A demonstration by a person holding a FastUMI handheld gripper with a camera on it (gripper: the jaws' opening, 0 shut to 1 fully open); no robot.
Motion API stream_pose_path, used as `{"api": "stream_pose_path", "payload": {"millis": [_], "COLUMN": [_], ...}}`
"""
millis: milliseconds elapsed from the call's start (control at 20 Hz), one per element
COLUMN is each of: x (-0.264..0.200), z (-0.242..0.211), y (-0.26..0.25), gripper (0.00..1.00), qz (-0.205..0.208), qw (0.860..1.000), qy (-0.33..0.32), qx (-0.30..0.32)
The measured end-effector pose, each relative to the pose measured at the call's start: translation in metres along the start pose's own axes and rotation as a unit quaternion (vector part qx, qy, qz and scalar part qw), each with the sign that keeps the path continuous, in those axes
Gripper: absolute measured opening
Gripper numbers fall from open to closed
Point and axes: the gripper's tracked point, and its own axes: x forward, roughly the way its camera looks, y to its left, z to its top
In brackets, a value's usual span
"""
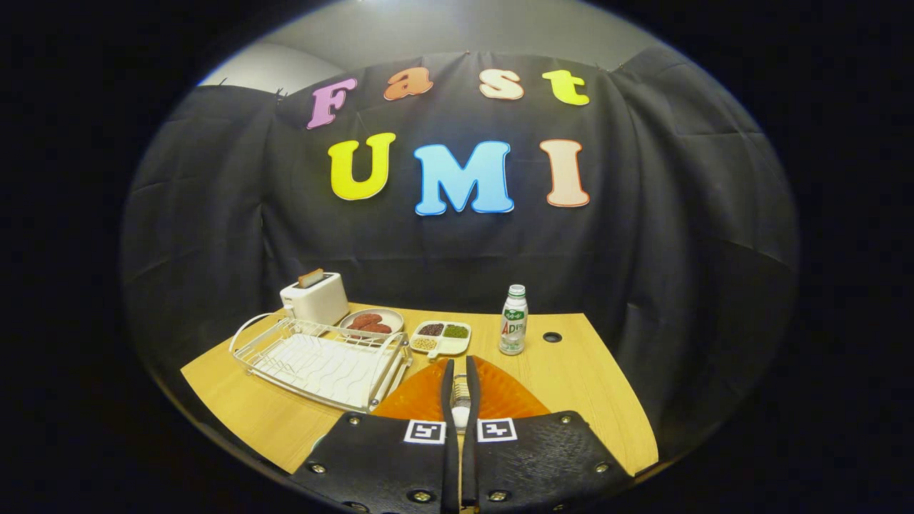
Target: Take the plate from the dish rack, then take the spoon from the basket and place it into the plate.
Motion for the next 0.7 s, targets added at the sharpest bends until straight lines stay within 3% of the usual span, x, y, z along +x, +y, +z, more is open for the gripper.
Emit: {"api": "stream_pose_path", "payload": {"millis": [200, 700], "x": [-0.002, 0.021], "z": [-0.016, -0.062], "y": [0.015, 0.080], "gripper": [0.02, 0.02], "qz": [0.007, 0.077], "qw": [1.000, 0.992], "qy": [0.026, 0.089], "qx": [-0.008, -0.054]}}
